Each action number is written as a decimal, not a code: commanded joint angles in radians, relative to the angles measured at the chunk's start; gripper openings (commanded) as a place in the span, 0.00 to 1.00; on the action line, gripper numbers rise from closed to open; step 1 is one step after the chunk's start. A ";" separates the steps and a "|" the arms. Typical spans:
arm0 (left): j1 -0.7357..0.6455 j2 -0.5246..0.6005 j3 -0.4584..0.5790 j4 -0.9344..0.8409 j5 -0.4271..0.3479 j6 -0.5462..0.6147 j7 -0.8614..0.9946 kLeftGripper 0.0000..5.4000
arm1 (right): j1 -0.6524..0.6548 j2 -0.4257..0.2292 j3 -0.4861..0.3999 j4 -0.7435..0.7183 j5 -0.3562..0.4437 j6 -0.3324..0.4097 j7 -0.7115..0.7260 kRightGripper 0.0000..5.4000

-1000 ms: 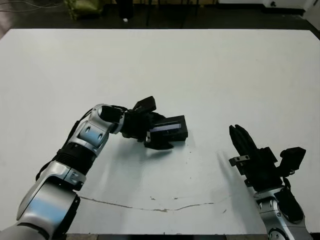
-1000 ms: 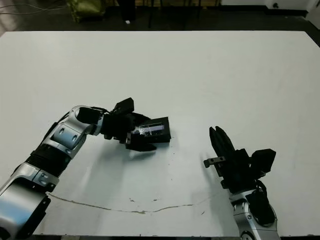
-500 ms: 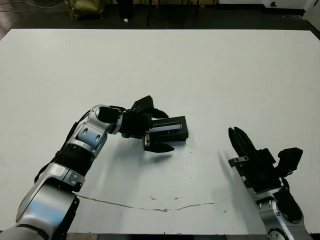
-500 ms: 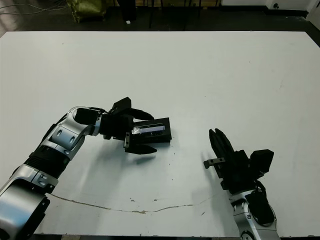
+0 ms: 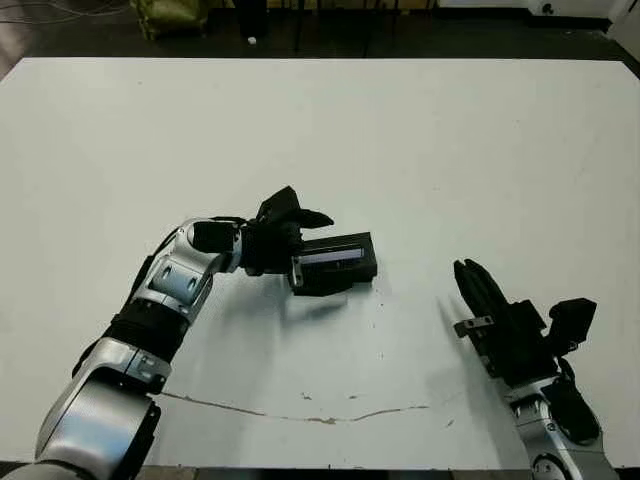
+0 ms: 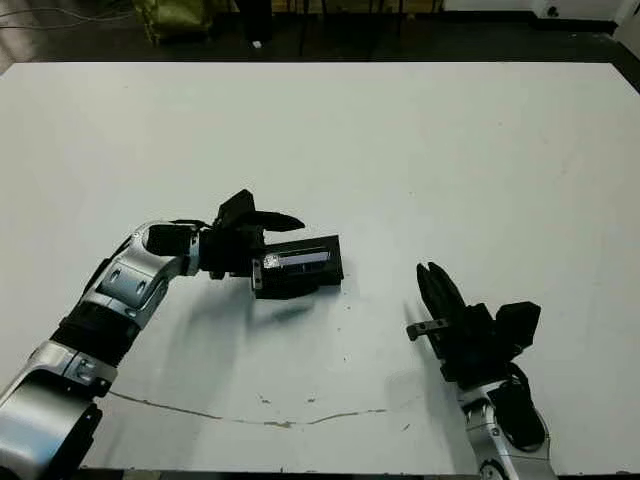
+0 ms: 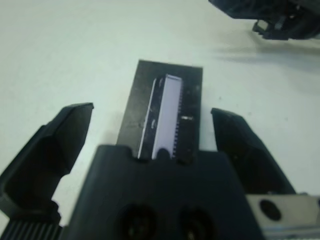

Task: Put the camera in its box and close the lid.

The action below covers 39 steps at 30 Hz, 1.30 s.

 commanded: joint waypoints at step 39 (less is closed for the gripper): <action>0.072 -0.101 0.188 -0.279 -0.154 0.085 0.361 0.66 | 0.014 0.007 0.005 -0.026 -0.013 0.046 -0.026 0.00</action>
